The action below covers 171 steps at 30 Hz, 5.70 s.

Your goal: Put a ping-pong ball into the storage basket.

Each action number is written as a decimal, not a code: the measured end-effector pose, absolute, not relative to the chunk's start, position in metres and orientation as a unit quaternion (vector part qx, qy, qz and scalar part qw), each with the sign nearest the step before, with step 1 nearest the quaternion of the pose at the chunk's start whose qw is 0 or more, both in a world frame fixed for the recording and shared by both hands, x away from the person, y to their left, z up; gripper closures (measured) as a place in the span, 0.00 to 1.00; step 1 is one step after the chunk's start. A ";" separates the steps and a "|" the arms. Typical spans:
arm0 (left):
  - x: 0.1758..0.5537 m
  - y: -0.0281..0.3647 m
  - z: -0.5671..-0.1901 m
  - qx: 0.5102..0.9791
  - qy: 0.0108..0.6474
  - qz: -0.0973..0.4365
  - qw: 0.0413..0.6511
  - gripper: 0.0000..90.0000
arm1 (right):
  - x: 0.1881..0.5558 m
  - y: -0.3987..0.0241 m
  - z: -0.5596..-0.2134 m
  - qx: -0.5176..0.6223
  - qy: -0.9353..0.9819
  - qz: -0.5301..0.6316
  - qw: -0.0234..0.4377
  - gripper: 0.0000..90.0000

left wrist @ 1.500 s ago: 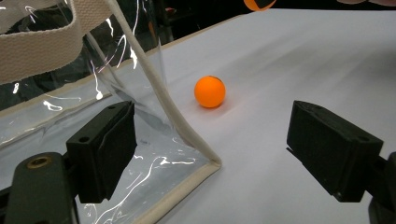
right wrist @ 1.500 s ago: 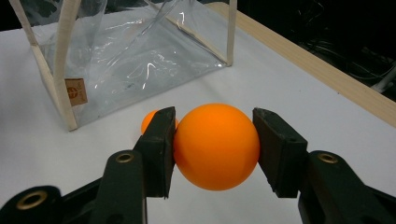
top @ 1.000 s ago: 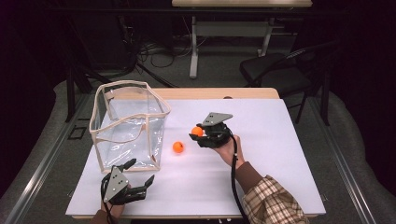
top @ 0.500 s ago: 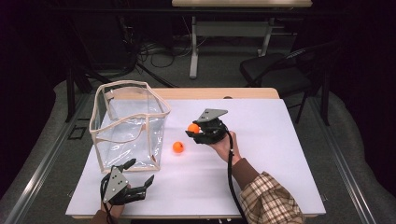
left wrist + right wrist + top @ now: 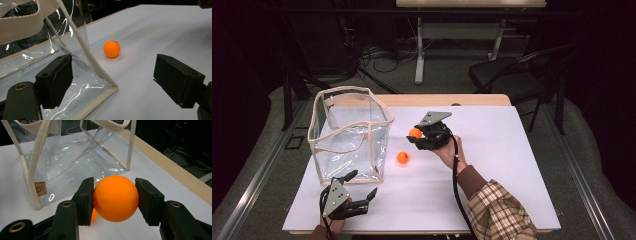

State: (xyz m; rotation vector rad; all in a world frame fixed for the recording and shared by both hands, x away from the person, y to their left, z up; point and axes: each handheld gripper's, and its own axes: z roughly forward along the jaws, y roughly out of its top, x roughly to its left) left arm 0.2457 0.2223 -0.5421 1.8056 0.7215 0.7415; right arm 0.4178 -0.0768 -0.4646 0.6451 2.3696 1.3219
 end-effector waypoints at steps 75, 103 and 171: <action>0.246 0.223 -0.542 0.746 0.302 0.308 0.508 0.18 | 0.440 -0.034 -0.397 0.199 0.826 0.490 0.194 0.57; 0.246 0.223 -0.542 0.746 0.302 0.308 0.508 0.18 | 0.447 -0.016 -0.389 0.200 0.817 0.503 0.200 0.57; 0.246 0.224 -0.542 0.743 0.303 0.308 0.511 0.18 | 0.459 0.036 -0.389 0.194 0.830 0.491 0.178 0.57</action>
